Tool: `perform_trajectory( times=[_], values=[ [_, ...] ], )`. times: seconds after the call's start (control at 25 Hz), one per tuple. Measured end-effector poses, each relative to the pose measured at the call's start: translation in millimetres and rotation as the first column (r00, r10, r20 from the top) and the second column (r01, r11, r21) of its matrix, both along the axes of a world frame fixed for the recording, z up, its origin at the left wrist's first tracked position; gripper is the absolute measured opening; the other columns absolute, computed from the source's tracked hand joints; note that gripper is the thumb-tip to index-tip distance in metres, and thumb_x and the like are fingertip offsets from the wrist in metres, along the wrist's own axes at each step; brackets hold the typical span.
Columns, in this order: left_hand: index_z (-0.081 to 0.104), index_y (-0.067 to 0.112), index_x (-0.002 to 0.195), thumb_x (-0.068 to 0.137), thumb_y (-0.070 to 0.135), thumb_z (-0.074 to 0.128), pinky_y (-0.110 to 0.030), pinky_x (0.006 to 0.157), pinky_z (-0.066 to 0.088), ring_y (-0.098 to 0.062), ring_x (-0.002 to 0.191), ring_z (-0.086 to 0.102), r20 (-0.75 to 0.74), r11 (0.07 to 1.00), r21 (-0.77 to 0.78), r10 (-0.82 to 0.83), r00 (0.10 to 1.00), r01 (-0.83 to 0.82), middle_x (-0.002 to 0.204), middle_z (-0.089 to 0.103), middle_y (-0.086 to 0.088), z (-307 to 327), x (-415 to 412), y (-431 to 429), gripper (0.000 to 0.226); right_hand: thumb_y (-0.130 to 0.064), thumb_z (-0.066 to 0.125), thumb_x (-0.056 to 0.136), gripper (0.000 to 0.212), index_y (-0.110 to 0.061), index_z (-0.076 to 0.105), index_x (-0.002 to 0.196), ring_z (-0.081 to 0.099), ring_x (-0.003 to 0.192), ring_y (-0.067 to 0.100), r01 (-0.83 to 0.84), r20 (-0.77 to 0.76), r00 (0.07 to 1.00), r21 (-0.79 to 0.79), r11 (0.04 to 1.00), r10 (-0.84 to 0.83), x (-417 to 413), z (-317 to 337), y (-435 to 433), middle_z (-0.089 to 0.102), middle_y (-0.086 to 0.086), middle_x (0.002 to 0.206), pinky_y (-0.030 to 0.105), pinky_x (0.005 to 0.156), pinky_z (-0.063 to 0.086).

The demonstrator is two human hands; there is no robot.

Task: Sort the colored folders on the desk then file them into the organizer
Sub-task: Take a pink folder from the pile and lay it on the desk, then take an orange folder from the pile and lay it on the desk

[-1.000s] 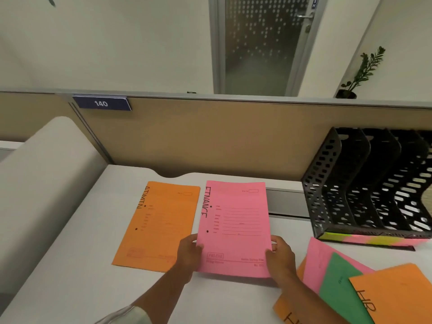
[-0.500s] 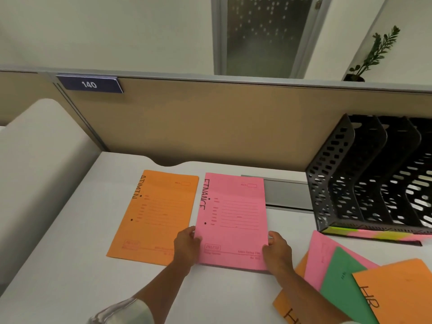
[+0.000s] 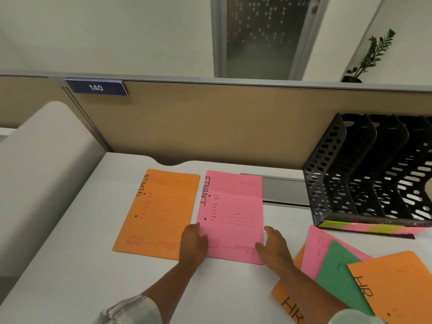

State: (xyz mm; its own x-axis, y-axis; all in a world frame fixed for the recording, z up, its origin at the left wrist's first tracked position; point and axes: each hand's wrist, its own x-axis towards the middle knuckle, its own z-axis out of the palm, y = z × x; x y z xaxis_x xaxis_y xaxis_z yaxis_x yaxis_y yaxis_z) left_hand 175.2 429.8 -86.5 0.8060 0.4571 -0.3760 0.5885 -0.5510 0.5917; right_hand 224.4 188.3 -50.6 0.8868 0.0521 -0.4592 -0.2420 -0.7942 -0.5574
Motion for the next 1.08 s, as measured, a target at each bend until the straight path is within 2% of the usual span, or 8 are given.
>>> perform_trajectory(
  times=[0.16, 0.28, 0.4, 0.56, 0.64, 0.72, 0.88, 1.08],
  values=[
    [0.037, 0.01, 0.158, 0.104, 0.031, 0.056, -0.045, 0.122, 0.037, -0.032, 0.15, 0.04, 0.0, 0.96, 0.19, -0.211, 0.978, 0.207, 0.161, 0.042, -0.013, 22.1, -12.3, -16.2, 0.061, -0.029, 0.062, 0.096, 0.06, -0.013, 0.038, 0.148, 0.045, 0.138, 0.026, -0.139, 0.106, 0.983, -0.123, 0.983, 0.152, -10.7, 14.1, -12.2, 0.043, 0.006, 0.151, 0.039, 0.114, 0.036],
    [0.021, 0.011, 0.165, 0.105, 0.045, 0.051, -0.045, 0.13, 0.023, -0.032, 0.16, 0.02, -0.046, 0.89, 0.288, -0.356, 0.933, 0.354, 0.172, 0.024, -0.013, 29.2, -19.6, -33.8, 0.074, -0.035, 0.061, 0.097, 0.068, -0.011, 0.031, 0.152, 0.034, 0.146, 0.027, -0.171, 0.172, 0.965, -0.16, 0.972, 0.198, -27.1, 19.2, -25.2, 0.034, 0.009, 0.159, 0.037, 0.119, 0.029],
    [0.009, 0.013, 0.167, 0.107, 0.05, 0.046, -0.048, 0.131, 0.009, -0.033, 0.163, 0.006, -0.072, 0.83, 0.333, -0.451, 0.89, 0.447, 0.176, 0.008, -0.012, 39.9, -28.9, -61.1, 0.079, -0.043, 0.058, 0.096, 0.082, -0.015, 0.016, 0.161, 0.016, 0.155, 0.025, -0.208, 0.231, 0.937, -0.234, 0.95, 0.262, -47.4, 15.3, -47.2, 0.013, 0.007, 0.169, 0.039, 0.125, 0.017],
    [0.002, 0.016, 0.168, 0.108, 0.053, 0.039, -0.044, 0.126, -0.006, -0.033, 0.163, -0.004, -0.061, 0.751, 0.391, -0.556, 0.829, 0.533, 0.177, -0.003, -0.01, 54.0, -48.9, -111.5, 0.08, -0.04, 0.057, 0.096, 0.081, -0.017, 0.014, 0.161, 0.013, 0.155, 0.024, -0.164, 0.273, 0.931, -0.277, 0.947, 0.242, -73.9, 21.9, -82.7, 0.01, 0.004, 0.17, 0.038, 0.125, 0.016],
    [-0.001, 0.017, 0.168, 0.108, 0.055, 0.034, -0.044, 0.128, -0.007, -0.031, 0.163, -0.009, -0.076, 0.713, 0.393, -0.604, 0.794, 0.58, 0.176, -0.008, -0.009, 56.6, -60.2, -139.9, 0.079, -0.036, 0.057, 0.093, 0.082, -0.016, 0.017, 0.161, 0.018, 0.154, 0.025, -0.135, 0.29, 0.932, -0.279, 0.951, 0.217, -90.0, 21.6, -104.5, 0.016, 0.005, 0.169, 0.039, 0.125, 0.019],
    [-0.003, 0.018, 0.168, 0.108, 0.057, 0.032, -0.044, 0.129, -0.006, -0.03, 0.163, -0.012, -0.093, 0.679, 0.386, -0.645, 0.758, 0.625, 0.176, -0.011, -0.009, 57.5, -71.3, -168.5, 0.08, -0.041, 0.057, 0.093, 0.084, -0.015, 0.015, 0.161, 0.018, 0.154, 0.025, -0.129, 0.277, 0.936, -0.298, 0.946, 0.215, -107.6, 18.0, -132.2, 0.017, 0.005, 0.168, 0.041, 0.125, 0.02],
    [0.004, 0.014, 0.168, 0.107, 0.057, 0.033, -0.05, 0.132, 0.002, -0.035, 0.163, -0.006, -0.097, 0.599, 0.359, -0.739, 0.667, 0.716, 0.176, -0.004, -0.015, 52.0, -94.3, -228.6, 0.08, -0.046, 0.057, 0.094, 0.086, -0.012, 0.014, 0.161, 0.016, 0.155, 0.024, -0.082, 0.232, 0.959, -0.32, 0.944, 0.162, -143.5, 11.2, -200.0, 0.017, 0.007, 0.168, 0.043, 0.125, 0.02],
    [0.009, 0.012, 0.167, 0.106, 0.051, 0.04, -0.047, 0.133, 0.002, -0.033, 0.163, -0.002, -0.051, 0.592, 0.292, -0.774, 0.631, 0.751, 0.176, 0.004, -0.015, 52.5, -115.1, -301.6, 0.078, -0.046, 0.057, 0.093, 0.086, -0.011, 0.017, 0.16, 0.018, 0.154, 0.025, -0.016, 0.158, 0.985, -0.334, 0.942, 0.072, -182.1, -2.0, -284.7, 0.018, 0.01, 0.168, 0.043, 0.123, 0.024]
  ],
)
